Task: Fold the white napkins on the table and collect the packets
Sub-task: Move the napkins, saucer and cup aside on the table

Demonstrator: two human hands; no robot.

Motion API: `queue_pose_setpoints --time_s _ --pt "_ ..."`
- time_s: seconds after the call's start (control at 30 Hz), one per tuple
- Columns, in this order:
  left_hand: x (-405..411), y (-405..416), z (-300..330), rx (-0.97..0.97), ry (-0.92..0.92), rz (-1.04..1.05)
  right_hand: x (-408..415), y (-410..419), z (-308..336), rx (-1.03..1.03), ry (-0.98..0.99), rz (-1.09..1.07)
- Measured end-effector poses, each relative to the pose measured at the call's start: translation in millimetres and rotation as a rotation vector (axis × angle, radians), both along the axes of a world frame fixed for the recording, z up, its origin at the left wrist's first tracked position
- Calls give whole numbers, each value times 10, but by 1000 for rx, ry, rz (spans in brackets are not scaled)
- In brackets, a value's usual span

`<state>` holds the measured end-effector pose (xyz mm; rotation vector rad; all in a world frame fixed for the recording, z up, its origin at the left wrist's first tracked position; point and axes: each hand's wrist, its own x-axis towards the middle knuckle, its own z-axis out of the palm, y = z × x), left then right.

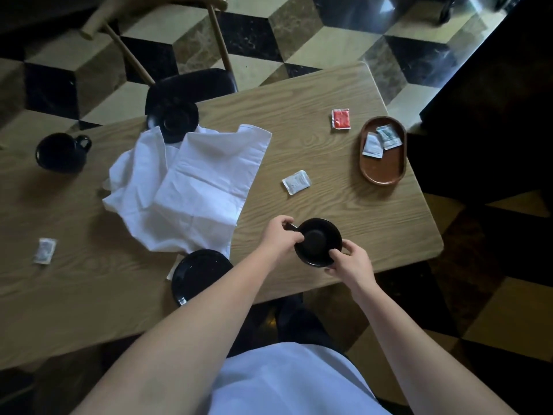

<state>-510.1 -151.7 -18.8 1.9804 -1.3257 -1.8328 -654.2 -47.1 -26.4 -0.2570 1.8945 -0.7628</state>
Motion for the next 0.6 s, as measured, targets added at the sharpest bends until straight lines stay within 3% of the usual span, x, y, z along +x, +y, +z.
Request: queue_pose_setpoints --time_s 0.17,0.37,0.6 --pt "791 251 219 -123 -77 -12 286 -53 234 -41 30 293" --pt "1640 910 204 -21 -43 250 899 -48 378 9 -77 621" --pt "2232 1218 135 38 -22 505 1575 -51 332 37 -83 800"
